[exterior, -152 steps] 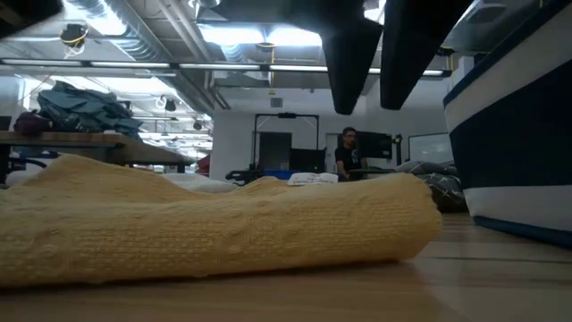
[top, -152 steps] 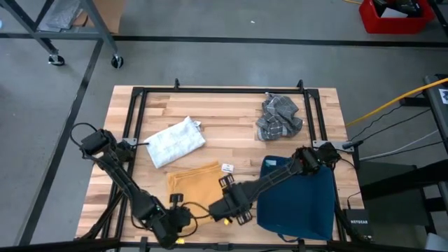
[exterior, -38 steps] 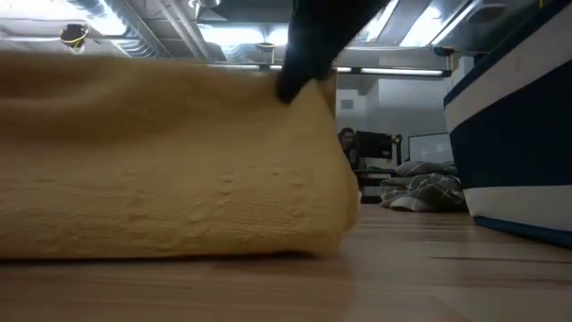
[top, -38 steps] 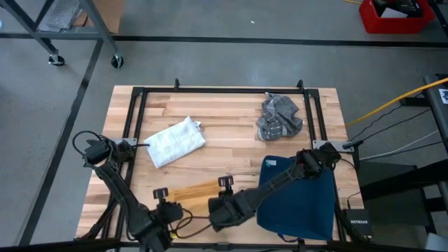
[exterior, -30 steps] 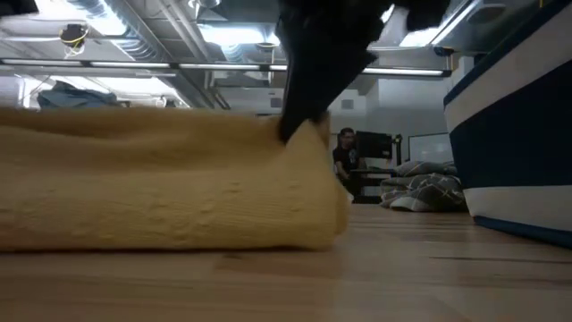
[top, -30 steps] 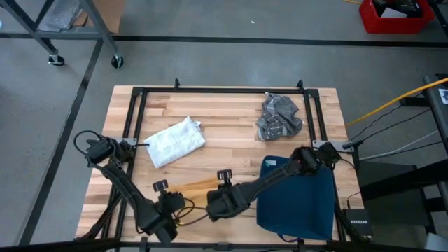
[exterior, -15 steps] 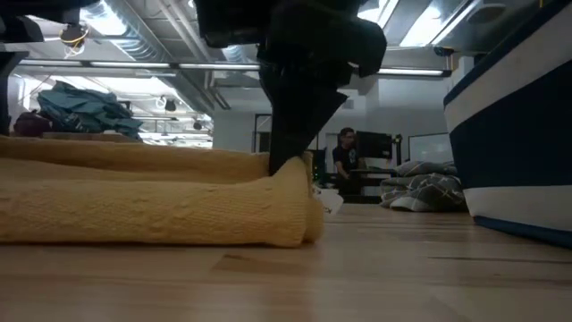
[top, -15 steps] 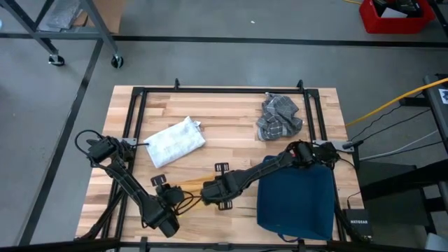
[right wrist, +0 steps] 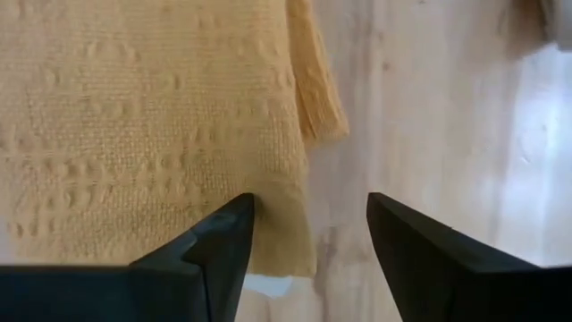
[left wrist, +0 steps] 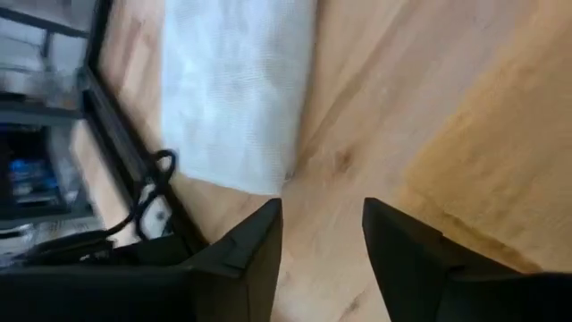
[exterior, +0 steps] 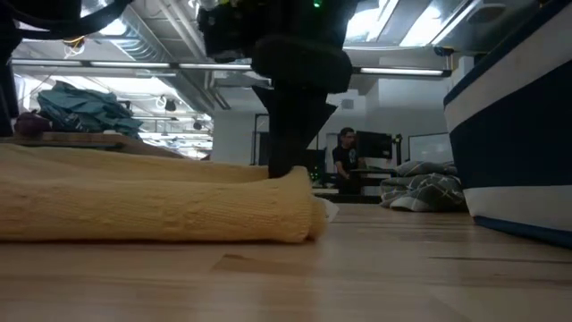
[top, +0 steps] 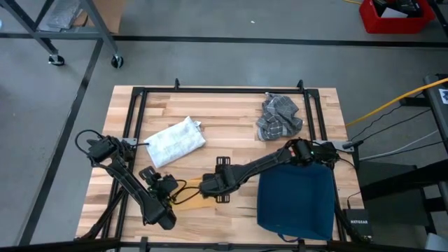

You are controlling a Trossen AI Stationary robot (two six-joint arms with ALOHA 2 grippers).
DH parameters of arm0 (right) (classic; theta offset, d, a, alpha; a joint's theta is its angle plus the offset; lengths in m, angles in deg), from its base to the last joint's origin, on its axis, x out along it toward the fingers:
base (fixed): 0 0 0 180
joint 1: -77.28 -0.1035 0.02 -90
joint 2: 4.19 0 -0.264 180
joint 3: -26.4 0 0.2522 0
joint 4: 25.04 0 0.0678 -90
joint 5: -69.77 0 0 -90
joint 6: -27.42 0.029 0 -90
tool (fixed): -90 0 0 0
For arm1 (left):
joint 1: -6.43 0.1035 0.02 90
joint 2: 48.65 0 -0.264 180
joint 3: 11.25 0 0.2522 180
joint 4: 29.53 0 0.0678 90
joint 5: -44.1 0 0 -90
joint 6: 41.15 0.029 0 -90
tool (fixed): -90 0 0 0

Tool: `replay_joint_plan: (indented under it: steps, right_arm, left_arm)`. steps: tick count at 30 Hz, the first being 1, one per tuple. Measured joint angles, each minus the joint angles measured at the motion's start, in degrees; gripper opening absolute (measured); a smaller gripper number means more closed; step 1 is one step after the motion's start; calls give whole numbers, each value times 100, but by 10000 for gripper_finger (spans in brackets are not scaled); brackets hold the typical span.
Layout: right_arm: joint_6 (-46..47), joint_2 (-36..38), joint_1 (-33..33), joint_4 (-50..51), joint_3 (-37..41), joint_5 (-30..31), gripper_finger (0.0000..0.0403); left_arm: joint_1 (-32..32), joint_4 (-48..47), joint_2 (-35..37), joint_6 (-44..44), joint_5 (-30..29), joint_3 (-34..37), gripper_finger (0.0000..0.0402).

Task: Fold towel
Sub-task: Fold the yellow towel, then stack the yellow towel on the white towel

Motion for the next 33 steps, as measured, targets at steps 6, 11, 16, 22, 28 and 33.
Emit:
replay_joint_plan:
  steps: [6,11,16,22,28,33]
  right_arm:
    - [7,0,9,591,-484,7,211]
    - [-91,4,3,900,-1040,2,203]
    - [-104,11,1,983,-1407,-265,202]
    - [-253,9,-4,1053,-1545,-1374,202]
    - [-658,7,-194,1072,-1559,-2458,202]
    - [-745,7,-502,1221,-1559,-2443,202]
  left_arm:
    - [9,-52,319,-209,-7,-9,129]
    - [-23,120,908,-325,8,-9,117]
    - [-96,942,1481,-74,92,-11,107]
    - [-210,2402,1531,766,107,-11,98]
    - [-207,3582,1150,1503,-82,-11,95]
    - [-157,3753,734,1520,-580,-11,95]
